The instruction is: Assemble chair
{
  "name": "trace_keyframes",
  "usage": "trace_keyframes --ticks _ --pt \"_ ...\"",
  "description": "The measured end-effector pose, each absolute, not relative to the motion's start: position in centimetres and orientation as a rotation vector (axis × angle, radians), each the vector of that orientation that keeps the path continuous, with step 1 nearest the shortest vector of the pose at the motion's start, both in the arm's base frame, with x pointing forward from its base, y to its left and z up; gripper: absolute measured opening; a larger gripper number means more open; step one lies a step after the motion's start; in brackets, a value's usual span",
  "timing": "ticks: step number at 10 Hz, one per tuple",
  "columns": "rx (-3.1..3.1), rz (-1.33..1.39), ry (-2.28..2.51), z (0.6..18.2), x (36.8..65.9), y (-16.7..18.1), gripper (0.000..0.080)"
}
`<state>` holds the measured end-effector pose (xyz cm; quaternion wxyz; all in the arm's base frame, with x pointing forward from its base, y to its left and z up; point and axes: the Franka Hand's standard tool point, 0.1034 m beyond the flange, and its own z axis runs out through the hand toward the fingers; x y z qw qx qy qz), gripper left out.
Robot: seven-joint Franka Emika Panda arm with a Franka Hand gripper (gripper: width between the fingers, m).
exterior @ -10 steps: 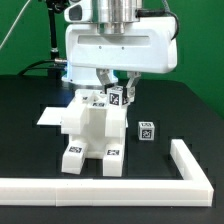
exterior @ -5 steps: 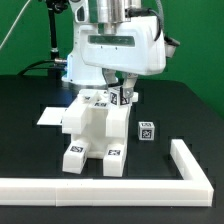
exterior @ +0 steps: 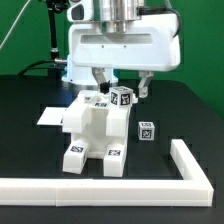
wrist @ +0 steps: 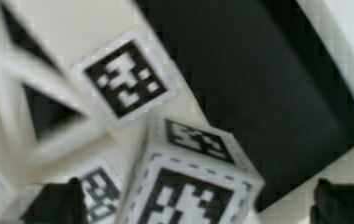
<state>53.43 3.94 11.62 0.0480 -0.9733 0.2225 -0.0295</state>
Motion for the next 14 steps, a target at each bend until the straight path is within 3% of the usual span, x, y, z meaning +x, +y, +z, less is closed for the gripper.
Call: trace_keyframes --ticks 4,6,8,9,10,11,14 --pt "-3.039 -0.126 0.304 11.56 53.15 3.94 0.0649" --pt "-3.077 -0.139 -0.15 11.35 53.05 4.04 0.0649" --pt "-3.074 -0.136 -0.139 11.23 53.01 3.85 0.0649" --pt "-3.074 -0.136 -0.125 11.22 53.0 3.85 0.0559" --pt "-3.074 -0.134 -0.069 11.21 53.0 3.85 0.0376" --pt "-3.068 -0.128 0.09 11.21 53.0 3.89 0.0282" --pt "-3.025 -0.115 0.45 11.22 53.02 3.96 0.0282"
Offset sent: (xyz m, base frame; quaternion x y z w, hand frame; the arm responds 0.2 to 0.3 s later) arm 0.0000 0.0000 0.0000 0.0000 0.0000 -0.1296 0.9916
